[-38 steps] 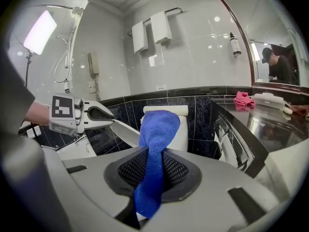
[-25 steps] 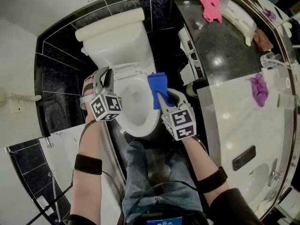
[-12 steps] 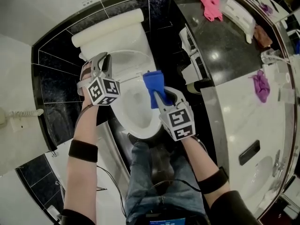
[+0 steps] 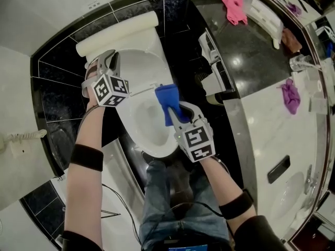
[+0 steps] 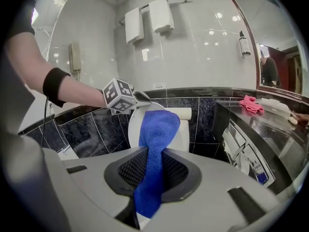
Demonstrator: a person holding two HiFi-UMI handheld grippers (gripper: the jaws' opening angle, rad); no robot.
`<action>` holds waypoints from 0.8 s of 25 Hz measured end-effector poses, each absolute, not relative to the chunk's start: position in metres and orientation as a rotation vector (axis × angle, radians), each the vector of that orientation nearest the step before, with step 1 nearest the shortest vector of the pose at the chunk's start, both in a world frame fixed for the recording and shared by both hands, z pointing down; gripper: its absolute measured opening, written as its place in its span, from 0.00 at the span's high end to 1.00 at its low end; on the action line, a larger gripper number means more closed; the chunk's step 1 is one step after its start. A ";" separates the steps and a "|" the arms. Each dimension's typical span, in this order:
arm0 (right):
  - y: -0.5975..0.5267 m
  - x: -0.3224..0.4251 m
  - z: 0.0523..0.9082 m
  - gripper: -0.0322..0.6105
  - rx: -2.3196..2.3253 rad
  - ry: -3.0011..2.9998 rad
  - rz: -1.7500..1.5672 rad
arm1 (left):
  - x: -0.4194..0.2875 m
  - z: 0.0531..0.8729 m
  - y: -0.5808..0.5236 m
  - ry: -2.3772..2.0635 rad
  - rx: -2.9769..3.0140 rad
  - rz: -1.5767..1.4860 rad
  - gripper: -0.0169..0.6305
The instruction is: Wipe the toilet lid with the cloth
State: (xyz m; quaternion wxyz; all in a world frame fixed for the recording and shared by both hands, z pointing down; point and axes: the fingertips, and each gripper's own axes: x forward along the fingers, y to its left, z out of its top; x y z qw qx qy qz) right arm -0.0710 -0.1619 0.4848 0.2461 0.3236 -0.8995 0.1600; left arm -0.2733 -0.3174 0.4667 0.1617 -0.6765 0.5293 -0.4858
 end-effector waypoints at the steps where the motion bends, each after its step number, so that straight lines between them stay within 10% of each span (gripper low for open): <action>1: -0.163 -0.070 0.485 0.81 0.886 -2.450 0.436 | -0.274 0.467 -0.320 1.508 -1.931 -1.386 0.91; 20: -0.180 -0.054 0.480 0.81 0.913 -2.429 0.426 | -0.295 0.490 -0.354 1.443 -1.951 -1.473 0.90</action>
